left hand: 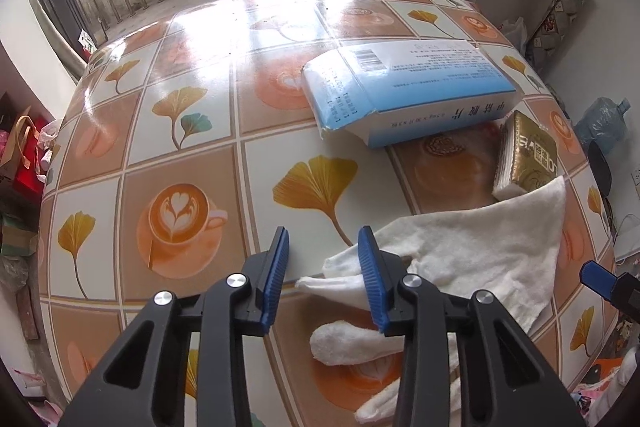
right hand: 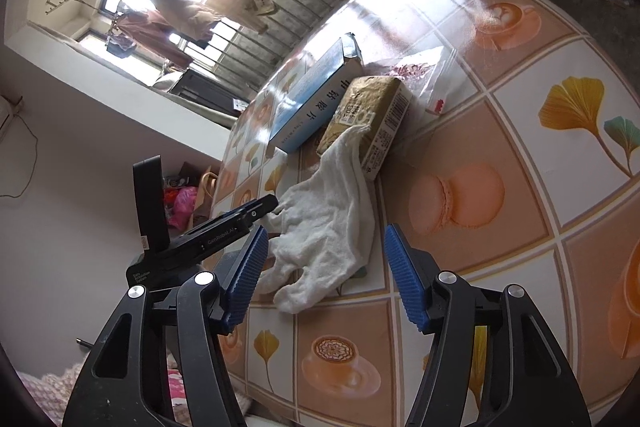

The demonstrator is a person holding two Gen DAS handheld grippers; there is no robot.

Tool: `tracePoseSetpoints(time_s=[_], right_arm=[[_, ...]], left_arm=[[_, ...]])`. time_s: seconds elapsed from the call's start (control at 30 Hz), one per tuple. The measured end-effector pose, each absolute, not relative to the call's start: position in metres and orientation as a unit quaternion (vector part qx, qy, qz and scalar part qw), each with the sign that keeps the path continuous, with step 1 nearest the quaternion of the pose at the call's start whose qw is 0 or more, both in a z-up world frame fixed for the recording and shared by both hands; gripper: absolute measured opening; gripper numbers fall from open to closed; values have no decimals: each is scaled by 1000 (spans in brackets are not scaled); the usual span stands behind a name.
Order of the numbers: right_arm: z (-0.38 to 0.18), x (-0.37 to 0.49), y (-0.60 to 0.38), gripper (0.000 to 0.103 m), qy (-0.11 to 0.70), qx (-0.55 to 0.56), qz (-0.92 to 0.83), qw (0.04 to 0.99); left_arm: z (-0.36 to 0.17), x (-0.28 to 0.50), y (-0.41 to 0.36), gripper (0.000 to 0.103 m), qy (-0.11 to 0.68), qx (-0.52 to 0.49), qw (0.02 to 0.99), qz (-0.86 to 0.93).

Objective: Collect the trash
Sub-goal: 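Close the right tool on the white cloth glove and lift it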

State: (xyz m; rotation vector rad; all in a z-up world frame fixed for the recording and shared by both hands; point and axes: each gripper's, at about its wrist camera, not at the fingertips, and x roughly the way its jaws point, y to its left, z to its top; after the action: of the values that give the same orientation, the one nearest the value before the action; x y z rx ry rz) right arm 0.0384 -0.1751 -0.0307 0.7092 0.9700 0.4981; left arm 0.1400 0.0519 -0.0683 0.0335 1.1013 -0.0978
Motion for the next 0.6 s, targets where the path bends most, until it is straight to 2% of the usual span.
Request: tracePoseSetpoints(time_s=[0.23,0.6], right_arm=[[-28,39,-177,55,452,335,234,793],[-23,38,-176,53,447,324,233,800]], left_arm=[[-68,134,45,30,530,13,846,-56],[-66,104,13,28,548,13,827,-123]])
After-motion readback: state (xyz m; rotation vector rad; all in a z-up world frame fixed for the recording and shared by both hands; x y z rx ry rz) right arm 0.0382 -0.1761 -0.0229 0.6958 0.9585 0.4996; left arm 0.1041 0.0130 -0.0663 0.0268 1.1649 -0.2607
